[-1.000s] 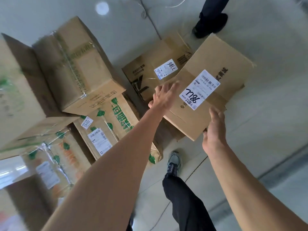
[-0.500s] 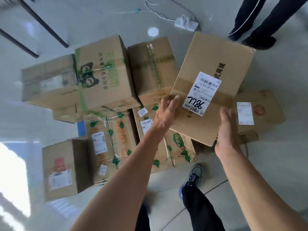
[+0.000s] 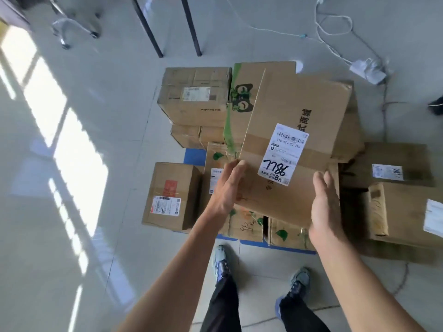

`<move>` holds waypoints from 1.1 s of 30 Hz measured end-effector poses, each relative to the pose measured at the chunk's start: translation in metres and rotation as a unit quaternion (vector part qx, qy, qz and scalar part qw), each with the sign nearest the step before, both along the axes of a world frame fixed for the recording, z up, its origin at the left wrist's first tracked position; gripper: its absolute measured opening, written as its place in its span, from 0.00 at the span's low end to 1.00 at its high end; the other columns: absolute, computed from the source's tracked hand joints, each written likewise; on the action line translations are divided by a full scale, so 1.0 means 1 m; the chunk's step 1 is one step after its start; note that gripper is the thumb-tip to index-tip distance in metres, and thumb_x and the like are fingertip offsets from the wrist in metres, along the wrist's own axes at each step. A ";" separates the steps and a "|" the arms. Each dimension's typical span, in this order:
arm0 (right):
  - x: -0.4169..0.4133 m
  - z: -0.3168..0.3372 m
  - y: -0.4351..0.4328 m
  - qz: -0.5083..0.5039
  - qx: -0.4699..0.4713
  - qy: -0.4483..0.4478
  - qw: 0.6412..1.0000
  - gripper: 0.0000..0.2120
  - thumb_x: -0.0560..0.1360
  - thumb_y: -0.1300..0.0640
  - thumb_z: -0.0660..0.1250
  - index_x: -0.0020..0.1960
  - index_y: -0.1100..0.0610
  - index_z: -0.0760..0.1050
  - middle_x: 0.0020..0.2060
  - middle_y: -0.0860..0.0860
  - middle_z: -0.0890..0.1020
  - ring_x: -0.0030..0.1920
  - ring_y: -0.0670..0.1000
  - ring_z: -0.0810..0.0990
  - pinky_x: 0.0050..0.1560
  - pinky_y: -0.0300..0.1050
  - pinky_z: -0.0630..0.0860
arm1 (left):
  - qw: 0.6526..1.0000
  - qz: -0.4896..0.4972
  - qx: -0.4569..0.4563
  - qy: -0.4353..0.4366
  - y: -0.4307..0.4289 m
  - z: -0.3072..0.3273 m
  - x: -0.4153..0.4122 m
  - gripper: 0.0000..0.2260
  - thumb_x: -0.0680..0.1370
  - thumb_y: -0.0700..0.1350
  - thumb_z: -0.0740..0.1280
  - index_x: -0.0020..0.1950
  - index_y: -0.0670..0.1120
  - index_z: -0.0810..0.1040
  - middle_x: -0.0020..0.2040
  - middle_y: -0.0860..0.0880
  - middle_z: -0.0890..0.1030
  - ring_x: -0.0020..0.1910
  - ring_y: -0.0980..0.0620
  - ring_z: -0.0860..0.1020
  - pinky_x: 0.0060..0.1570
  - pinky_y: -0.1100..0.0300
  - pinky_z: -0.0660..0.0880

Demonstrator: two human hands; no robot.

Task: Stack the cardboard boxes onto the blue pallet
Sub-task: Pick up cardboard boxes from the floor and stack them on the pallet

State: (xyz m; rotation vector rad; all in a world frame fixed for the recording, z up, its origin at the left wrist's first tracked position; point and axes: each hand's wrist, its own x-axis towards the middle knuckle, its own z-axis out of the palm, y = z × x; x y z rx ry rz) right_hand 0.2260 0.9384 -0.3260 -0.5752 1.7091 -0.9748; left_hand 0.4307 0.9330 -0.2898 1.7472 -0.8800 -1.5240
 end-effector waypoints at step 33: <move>0.192 -0.252 0.025 0.136 0.185 0.022 0.973 0.30 0.81 0.36 0.57 0.81 0.43 0.60 0.77 0.45 0.70 0.72 0.48 0.73 0.68 0.49 0.71 | 0.965 -0.129 0.209 -0.088 0.048 -0.253 0.241 0.13 0.73 0.65 0.57 0.47 0.61 0.76 0.60 0.46 0.71 0.65 0.41 0.69 0.61 0.43 0.66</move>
